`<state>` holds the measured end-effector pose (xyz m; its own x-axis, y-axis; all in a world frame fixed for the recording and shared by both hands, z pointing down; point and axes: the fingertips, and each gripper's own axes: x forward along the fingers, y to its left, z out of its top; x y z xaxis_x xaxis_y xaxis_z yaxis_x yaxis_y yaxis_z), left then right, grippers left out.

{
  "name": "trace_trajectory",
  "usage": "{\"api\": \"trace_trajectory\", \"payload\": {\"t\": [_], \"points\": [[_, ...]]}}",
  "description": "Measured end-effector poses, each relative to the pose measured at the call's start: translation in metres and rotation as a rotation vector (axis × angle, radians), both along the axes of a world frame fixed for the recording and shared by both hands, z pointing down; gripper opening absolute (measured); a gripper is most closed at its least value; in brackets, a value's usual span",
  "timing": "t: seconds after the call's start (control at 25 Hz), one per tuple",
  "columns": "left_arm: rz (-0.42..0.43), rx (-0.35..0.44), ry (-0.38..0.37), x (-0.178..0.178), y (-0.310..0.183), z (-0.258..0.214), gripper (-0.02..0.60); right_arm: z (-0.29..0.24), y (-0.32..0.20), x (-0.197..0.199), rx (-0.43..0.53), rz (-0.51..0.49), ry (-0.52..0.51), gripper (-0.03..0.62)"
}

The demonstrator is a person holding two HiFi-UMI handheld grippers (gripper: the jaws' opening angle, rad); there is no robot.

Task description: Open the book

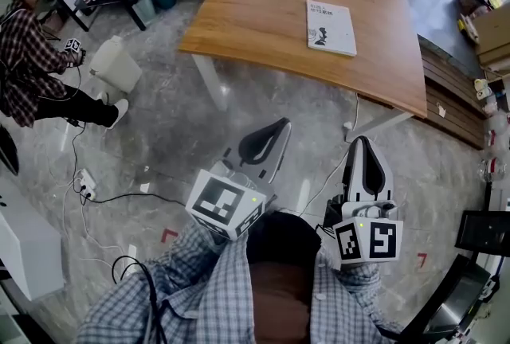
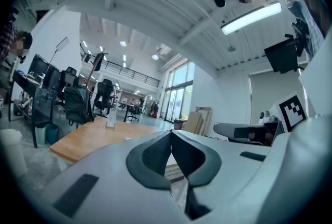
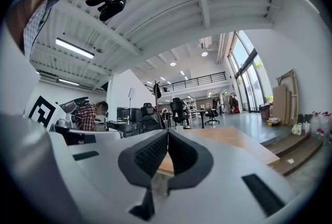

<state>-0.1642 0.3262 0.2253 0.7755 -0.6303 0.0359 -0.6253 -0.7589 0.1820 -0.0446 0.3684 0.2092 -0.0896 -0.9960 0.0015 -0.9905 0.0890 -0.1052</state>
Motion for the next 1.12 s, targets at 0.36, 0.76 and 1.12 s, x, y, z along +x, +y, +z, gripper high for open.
{"api": "trace_trajectory", "payload": {"t": [0.36,0.76,1.12], "points": [[0.024,0.003,-0.011,-0.021,0.002,0.007,0.008,0.006,0.006,-0.013,0.003,0.048,0.003,0.02],[0.012,-0.016,-0.011,-0.02,-0.017,0.016,0.008,0.013,-0.009,-0.007,-0.016,0.059,0.006,0.02],[0.003,-0.033,-0.032,0.019,-0.066,0.032,0.008,0.027,-0.063,0.031,-0.028,0.035,-0.003,0.02]]}}
